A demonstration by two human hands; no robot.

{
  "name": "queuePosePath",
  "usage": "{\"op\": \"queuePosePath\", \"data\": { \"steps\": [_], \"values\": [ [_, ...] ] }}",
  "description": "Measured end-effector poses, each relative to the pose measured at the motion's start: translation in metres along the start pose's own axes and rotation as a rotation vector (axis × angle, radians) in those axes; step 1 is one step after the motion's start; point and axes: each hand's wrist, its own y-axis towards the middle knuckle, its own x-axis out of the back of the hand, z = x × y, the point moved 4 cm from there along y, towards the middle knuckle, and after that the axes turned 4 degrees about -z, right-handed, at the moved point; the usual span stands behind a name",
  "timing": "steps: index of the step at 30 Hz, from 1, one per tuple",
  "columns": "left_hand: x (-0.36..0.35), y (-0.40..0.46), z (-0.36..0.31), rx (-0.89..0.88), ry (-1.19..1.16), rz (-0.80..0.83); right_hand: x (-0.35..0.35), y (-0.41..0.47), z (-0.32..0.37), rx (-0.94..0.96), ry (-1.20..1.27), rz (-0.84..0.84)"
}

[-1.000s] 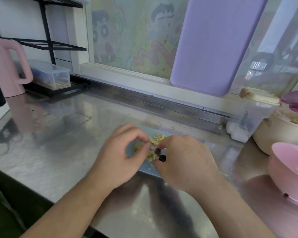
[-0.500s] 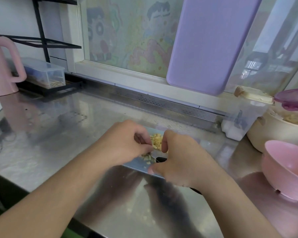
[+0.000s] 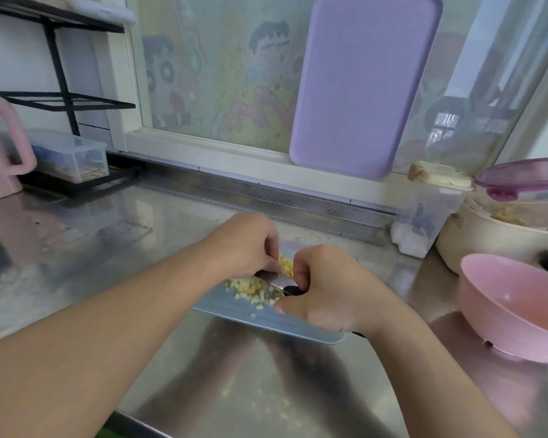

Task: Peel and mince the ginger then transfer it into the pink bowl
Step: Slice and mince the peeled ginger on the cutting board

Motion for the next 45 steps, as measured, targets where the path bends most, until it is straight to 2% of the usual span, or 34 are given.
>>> {"op": "queuePosePath", "data": {
  "steps": [6,11,13,23,29,36,45],
  "values": [
    [0.002,0.007,-0.004,-0.053,-0.046,-0.029,-0.001,0.002,-0.008,0.041,0.035,0.025],
    [-0.002,0.003,-0.007,-0.074,-0.054,0.179,0.001,0.001,-0.009,0.062,0.077,0.016],
    [-0.007,0.002,-0.005,-0.061,-0.035,0.191,0.0,0.001,-0.008,0.07,0.073,0.022],
    [-0.008,0.009,0.003,0.008,-0.007,0.034,0.001,-0.001,-0.006,0.119,0.063,0.031],
    [0.028,0.003,0.015,0.051,-0.175,-0.075,-0.001,0.002,-0.01,0.119,0.069,0.025],
    [0.041,-0.015,0.04,-0.001,-0.057,0.245,0.001,0.001,-0.009,0.119,0.039,-0.02],
    [0.02,-0.005,0.055,0.019,-0.139,0.142,0.002,-0.001,-0.007,0.149,0.023,0.016]
  ]
}}
